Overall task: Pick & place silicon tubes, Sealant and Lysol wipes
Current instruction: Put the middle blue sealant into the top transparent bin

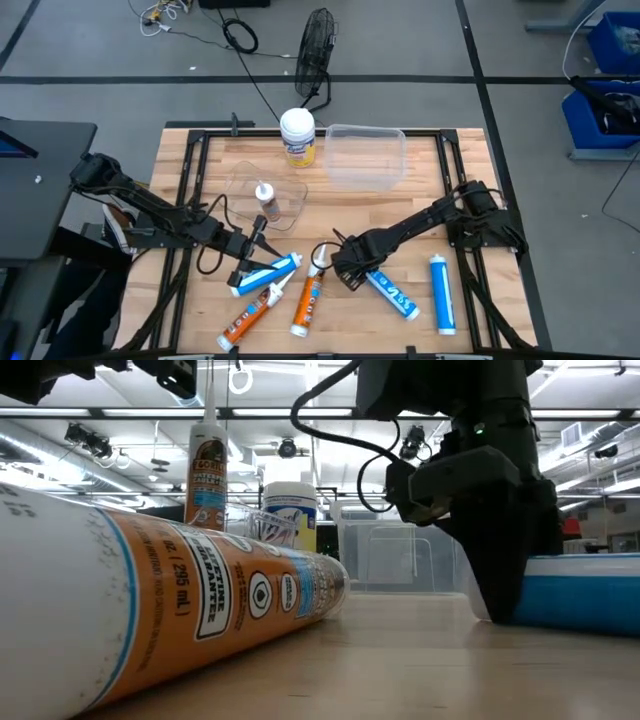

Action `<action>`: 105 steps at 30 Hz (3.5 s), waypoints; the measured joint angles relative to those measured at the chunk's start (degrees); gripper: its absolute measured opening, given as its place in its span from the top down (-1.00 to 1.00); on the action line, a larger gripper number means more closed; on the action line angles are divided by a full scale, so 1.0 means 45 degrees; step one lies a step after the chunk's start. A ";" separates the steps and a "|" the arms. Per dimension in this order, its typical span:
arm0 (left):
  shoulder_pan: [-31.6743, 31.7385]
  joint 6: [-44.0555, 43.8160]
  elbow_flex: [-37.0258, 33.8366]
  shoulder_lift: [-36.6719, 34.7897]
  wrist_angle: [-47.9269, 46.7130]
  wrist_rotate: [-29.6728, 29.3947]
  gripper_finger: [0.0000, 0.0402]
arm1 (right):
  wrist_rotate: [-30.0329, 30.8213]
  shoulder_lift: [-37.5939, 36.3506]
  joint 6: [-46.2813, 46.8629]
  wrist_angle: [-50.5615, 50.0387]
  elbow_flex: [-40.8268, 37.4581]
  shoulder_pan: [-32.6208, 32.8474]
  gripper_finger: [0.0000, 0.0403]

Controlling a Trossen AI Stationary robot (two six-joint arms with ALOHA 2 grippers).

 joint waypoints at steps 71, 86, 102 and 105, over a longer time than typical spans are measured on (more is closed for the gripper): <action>0.0003 -0.0317 -0.0005 -0.0068 -0.0053 -0.0763 0.29 | 2.1030 -0.0680 0.4631 -0.0430 -0.0063 0.4433 -0.08; 0.0000 -0.0325 -0.0005 -0.0068 -0.0063 -0.0763 0.29 | 2.0574 -0.0680 0.4289 -0.0207 -0.0058 0.4535 -0.14; 0.0005 -0.0335 -0.0005 -0.0068 -0.0077 -0.0758 0.29 | 2.0036 -0.0675 0.4235 -0.0196 -0.0053 0.4870 -0.15; 0.0000 -0.0330 -0.0009 -0.0068 -0.0078 -0.0758 0.29 | 1.9791 -0.0684 0.3982 -0.0201 -0.0053 0.4870 -0.15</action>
